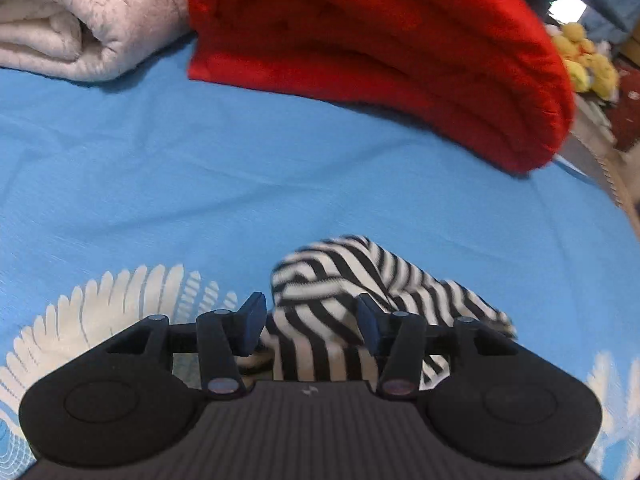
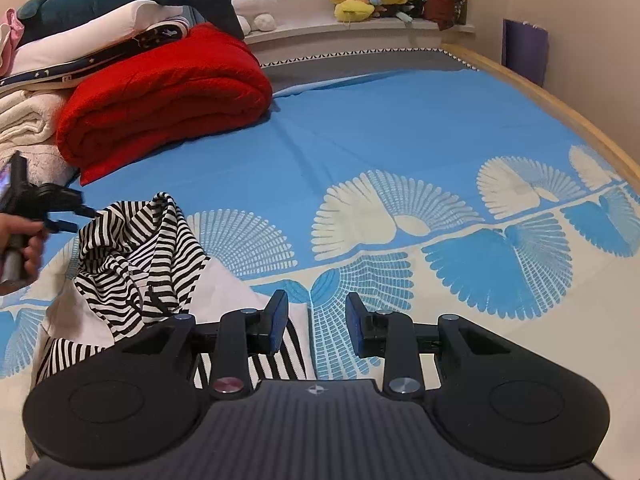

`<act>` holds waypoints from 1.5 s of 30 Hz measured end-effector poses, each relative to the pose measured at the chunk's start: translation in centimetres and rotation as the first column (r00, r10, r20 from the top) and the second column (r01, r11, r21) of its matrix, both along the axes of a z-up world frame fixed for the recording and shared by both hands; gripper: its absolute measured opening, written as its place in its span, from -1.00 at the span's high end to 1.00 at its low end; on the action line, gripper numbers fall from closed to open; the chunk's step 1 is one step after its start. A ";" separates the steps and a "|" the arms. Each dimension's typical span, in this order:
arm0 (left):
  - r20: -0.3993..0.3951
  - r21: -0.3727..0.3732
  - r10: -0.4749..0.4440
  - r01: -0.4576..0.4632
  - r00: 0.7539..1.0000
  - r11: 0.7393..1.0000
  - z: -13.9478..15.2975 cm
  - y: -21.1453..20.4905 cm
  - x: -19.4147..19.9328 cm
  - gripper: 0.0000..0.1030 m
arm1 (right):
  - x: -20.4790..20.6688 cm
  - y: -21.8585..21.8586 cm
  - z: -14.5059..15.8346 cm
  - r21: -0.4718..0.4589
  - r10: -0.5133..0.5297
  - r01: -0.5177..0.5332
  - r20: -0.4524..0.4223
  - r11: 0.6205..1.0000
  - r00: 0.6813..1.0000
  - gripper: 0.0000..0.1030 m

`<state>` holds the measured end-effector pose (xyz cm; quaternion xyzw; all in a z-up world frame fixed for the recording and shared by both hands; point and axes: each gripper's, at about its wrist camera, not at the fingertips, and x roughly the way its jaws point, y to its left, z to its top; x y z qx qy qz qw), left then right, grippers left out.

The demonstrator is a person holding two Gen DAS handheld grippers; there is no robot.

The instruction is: Fold small clothes

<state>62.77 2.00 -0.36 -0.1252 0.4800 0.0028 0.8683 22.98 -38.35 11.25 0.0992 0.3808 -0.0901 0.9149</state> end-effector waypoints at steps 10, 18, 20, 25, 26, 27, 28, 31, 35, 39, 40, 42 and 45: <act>0.076 0.069 -0.164 0.159 0.984 0.985 1.4 -3.3 -2.1 0.96 | 0.9 0.5 0.0 0.028 0.012 -0.012 -0.006 1.000 1.000 0.37; 0.359 0.129 -0.575 0.571 0.735 0.811 12.6 -6.0 -25.1 0.96 | 0.5 0.4 1.2 0.057 -0.012 0.010 0.025 0.998 1.000 0.37; 0.350 0.121 -0.662 0.669 0.662 0.733 13.9 -6.1 -32.5 0.96 | 0.1 0.6 1.7 0.073 -0.025 0.021 0.044 0.997 0.999 0.37; 0.062 -0.030 -0.817 0.819 0.573 0.572 11.9 -5.3 -45.7 0.91 | -1.6 1.3 2.8 0.102 -0.035 0.024 0.105 0.994 0.994 0.37; 0.073 -0.028 -0.796 0.799 0.601 0.601 11.9 -4.7 -46.6 0.85 | -2.0 1.4 2.9 0.116 -0.036 0.023 0.109 0.993 0.993 0.37; 0.102 -0.047 -0.752 0.758 0.652 0.651 12.1 -3.8 -46.9 0.61 | -2.2 1.4 2.9 0.131 -0.034 0.020 0.108 0.991 0.994 0.37; 0.128 -0.089 -0.694 0.706 0.708 0.703 12.0 -2.6 -46.6 0.42 | -2.4 1.4 2.8 0.148 -0.031 0.015 0.104 0.989 0.994 0.38; 0.133 -0.171 -0.475 0.492 0.870 0.854 10.4 -0.1 -44.3 0.41 | -2.7 1.3 1.9 0.200 -0.018 0.006 0.060 0.980 0.998 0.37; -0.112 -0.234 -0.176 0.146 0.978 0.961 4.8 2.2 -39.8 0.42 | -2.4 1.1 -1.4 0.294 0.042 -0.018 -0.076 0.956 0.996 0.37; -0.215 -0.346 -0.112 0.031 0.970 0.938 1.5 3.0 -36.9 0.42 | -2.2 2.5 -5.1 0.306 0.129 -0.063 -0.200 0.950 0.971 0.36; -0.227 -0.359 -0.121 0.032 0.966 0.933 1.0 2.7 -36.9 0.42 | -2.1 2.9 -6.1 0.343 0.150 -0.066 -0.225 0.937 0.963 0.36; -0.238 -0.377 -0.137 0.038 0.961 0.925 0.1 1.8 -36.7 0.42 | -1.8 4.0 -7.5 0.385 0.189 -0.082 -0.250 0.919 0.950 0.36; -0.245 -0.366 -0.155 0.057 0.957 0.929 -1.0 0.0 -36.6 0.39 | -1.5 6.2 -8.7 0.373 0.242 -0.129 -0.273 0.919 0.931 0.37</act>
